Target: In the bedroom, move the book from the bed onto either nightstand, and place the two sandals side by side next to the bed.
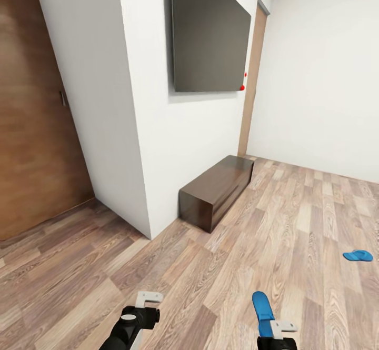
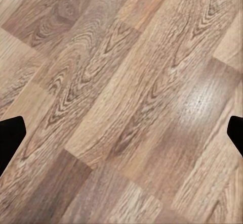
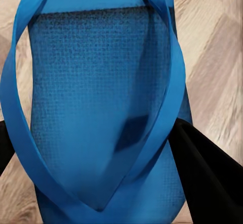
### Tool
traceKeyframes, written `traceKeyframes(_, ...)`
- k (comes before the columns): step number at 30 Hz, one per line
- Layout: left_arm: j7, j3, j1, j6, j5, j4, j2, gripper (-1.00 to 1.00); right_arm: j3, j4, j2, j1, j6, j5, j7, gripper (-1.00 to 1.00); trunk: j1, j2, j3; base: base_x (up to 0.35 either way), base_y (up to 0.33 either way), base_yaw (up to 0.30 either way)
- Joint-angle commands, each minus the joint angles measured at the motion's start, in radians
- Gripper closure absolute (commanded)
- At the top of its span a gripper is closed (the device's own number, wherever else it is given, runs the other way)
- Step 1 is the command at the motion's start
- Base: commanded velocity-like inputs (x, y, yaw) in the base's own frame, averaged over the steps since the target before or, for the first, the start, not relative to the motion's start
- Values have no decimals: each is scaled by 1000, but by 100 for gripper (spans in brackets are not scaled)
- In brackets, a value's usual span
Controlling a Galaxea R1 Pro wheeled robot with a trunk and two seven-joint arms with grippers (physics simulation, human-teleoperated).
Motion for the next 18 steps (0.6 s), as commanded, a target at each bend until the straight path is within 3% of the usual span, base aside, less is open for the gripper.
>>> traceKeyframes(1, 7, -3, 0, 5, 4, -1, 0, -100, 2, -1, 0, 0, 4, -2, -4, 100, -4, 7, 2, 0, 0, -198)
traceKeyframes(18, 6, -4, 0, 5, 4, 1, 0, -100, 2, 0, 0, 0, 4, -2, -4, 100, -69, 126, 55, 0, 0, -198)
